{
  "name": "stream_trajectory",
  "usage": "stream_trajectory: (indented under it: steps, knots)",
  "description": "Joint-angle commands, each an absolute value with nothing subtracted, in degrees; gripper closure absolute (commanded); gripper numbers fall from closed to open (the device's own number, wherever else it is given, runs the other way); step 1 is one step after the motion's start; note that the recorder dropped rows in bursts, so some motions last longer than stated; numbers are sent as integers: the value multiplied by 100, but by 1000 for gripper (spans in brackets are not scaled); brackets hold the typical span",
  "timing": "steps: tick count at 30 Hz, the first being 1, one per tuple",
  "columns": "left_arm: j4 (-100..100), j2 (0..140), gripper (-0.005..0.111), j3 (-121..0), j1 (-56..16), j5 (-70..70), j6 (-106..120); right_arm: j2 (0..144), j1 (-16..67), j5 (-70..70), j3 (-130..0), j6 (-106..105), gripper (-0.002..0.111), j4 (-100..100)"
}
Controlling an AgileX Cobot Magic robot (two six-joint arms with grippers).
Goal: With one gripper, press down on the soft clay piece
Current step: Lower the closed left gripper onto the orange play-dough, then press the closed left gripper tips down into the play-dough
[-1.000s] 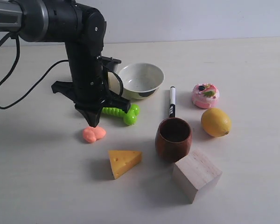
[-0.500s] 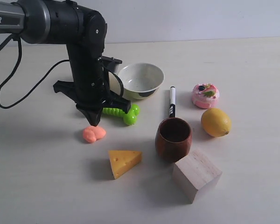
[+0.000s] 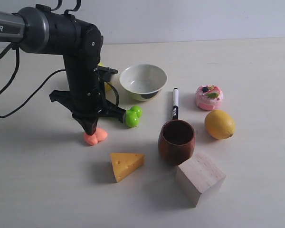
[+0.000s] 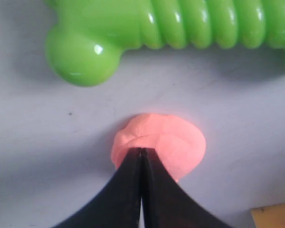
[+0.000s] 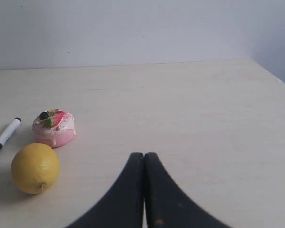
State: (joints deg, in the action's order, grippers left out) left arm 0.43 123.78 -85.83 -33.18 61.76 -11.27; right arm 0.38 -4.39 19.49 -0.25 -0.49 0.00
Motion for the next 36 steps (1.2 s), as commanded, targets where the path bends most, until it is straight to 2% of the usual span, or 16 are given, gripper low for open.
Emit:
stream_trajectory:
  steps: [1, 20, 36]
  knots:
    - [38, 12367, 107, -8482, -3265, 6026, -1061, 0, -465, 1914, 0, -43, 108, -39]
    - [-665, 12376, 107, -7880, -3265, 5601, -742, 0, -465, 1914, 0, -43, 108, -39]
    - [-966, 12841, 107, -7865, -3386, 5538, -549, 0, -465, 1914, 0, -43, 108, -39]
